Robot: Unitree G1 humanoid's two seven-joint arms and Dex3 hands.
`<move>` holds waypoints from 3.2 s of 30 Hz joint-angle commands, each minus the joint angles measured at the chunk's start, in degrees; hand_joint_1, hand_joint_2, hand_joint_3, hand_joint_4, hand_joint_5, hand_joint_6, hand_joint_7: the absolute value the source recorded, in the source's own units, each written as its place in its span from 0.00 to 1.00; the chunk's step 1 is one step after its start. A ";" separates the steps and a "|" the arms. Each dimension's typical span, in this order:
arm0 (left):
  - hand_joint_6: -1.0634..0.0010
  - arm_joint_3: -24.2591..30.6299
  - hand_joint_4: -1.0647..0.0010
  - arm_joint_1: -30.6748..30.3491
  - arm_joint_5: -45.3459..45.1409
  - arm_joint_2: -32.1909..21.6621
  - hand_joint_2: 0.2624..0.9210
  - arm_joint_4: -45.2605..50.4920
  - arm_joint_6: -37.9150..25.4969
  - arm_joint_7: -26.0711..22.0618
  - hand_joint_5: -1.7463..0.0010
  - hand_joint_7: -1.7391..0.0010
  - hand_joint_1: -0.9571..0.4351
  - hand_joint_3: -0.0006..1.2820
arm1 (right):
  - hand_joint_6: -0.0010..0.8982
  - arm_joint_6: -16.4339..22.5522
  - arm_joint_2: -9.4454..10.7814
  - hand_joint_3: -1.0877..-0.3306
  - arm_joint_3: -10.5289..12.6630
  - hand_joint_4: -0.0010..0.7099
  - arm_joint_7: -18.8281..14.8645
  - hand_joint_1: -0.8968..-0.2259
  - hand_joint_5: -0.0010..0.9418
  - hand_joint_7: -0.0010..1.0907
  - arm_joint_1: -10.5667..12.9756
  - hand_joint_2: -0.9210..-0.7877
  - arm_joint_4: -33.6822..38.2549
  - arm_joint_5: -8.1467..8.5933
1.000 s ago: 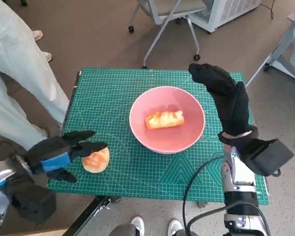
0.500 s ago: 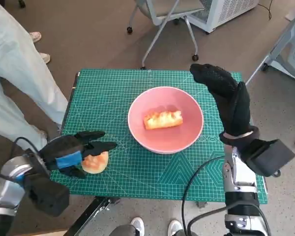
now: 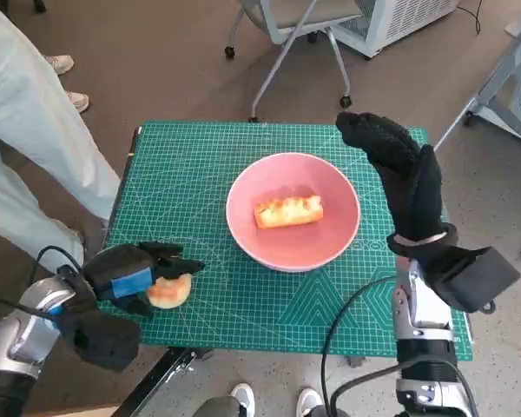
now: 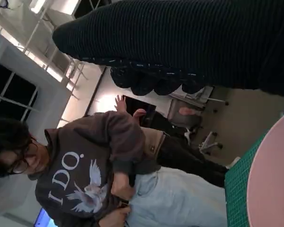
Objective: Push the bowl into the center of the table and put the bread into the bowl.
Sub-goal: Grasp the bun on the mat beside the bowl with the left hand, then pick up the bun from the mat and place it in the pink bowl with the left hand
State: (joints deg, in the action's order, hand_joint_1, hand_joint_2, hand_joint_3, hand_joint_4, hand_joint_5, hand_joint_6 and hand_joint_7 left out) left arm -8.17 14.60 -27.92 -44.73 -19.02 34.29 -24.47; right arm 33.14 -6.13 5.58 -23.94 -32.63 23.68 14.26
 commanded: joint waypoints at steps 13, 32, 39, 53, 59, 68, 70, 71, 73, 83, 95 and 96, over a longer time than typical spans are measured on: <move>0.43 -1.66 0.43 2.07 0.91 -1.85 1.00 -1.32 -2.17 -3.26 0.24 0.36 0.69 0.09 | 0.03 0.10 1.18 0.40 0.19 0.21 -0.07 0.30 0.00 0.51 1.39 0.00 0.80 0.86; 0.33 7.97 0.40 4.82 14.74 -4.32 0.99 11.67 -0.71 -3.84 0.25 0.44 0.69 0.05 | 0.03 -1.04 0.72 0.41 0.39 0.21 0.04 0.31 0.00 0.51 2.30 0.00 -0.53 1.47; 0.32 11.09 0.36 9.34 19.40 -4.02 0.98 18.58 -4.15 -4.65 0.31 0.40 0.69 0.05 | 0.03 -1.58 0.47 0.41 0.51 0.21 -0.02 0.31 0.00 0.51 2.62 0.00 -1.28 1.52; 0.21 6.71 0.31 28.46 17.55 1.91 0.93 27.96 -16.92 -5.40 0.39 0.43 0.69 0.03 | 0.03 -1.61 -0.38 0.40 1.05 0.22 -0.04 0.32 0.00 0.50 2.99 0.00 -1.31 1.35; 0.25 1.77 0.32 38.03 18.26 7.26 0.95 21.57 -15.46 -7.63 0.38 0.41 0.69 0.03 | 0.03 -1.62 -0.72 0.40 1.26 0.22 0.02 0.33 0.00 0.50 3.65 0.00 -2.22 1.46; 0.35 -4.79 0.38 45.19 15.64 15.27 0.99 10.49 -18.21 -10.25 0.32 0.36 0.69 0.05 | 0.03 -1.87 -1.37 0.40 2.05 0.22 0.19 0.35 0.00 0.50 4.72 0.00 -3.69 1.80; 0.38 -6.15 0.41 45.67 14.28 16.40 1.00 6.83 -17.25 -10.03 0.30 0.34 0.69 0.06 | 0.03 -1.96 -1.55 0.40 2.37 0.22 0.26 0.34 0.00 0.50 5.05 0.00 -4.08 1.96; 0.39 -6.72 0.42 45.86 13.71 16.87 1.00 5.12 -16.62 -9.87 0.30 0.34 0.69 0.07 | 0.03 -1.99 -1.62 0.40 2.51 0.22 0.28 0.34 0.00 0.50 5.18 0.00 -4.24 2.03; 0.41 -8.12 0.46 46.30 12.42 18.25 1.00 1.04 -15.62 -9.49 0.28 0.32 0.69 0.09 | 0.04 -2.05 -1.76 0.40 2.91 0.23 0.37 0.33 0.00 0.50 5.48 0.00 -4.52 2.23; 0.58 -12.95 0.54 46.91 9.13 23.20 0.91 -14.57 -11.83 -10.81 0.81 0.67 0.66 0.13 | 0.06 -2.10 -1.36 0.41 3.82 0.24 2.60 0.32 0.01 0.50 7.01 0.00 -6.92 1.52; 0.61 -13.19 0.65 44.28 8.87 23.50 0.89 -13.00 -16.22 -13.70 1.00 0.97 0.62 0.04 | 0.08 -1.49 -1.74 0.42 3.84 0.25 4.84 0.30 0.01 0.48 7.24 0.00 -7.91 0.23; 0.61 -12.90 0.66 43.90 8.89 23.33 0.89 -12.53 -16.54 -13.40 1.00 0.98 0.61 0.04 | 0.08 -1.52 -1.81 0.42 3.88 0.25 4.84 0.30 0.01 0.48 7.13 0.00 -7.85 0.39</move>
State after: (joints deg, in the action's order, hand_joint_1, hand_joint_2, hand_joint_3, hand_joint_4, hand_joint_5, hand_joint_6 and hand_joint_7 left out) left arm -21.78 59.79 -19.23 -21.28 -33.15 18.75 -37.81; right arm 31.88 -7.71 9.21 -19.69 -26.44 15.65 15.30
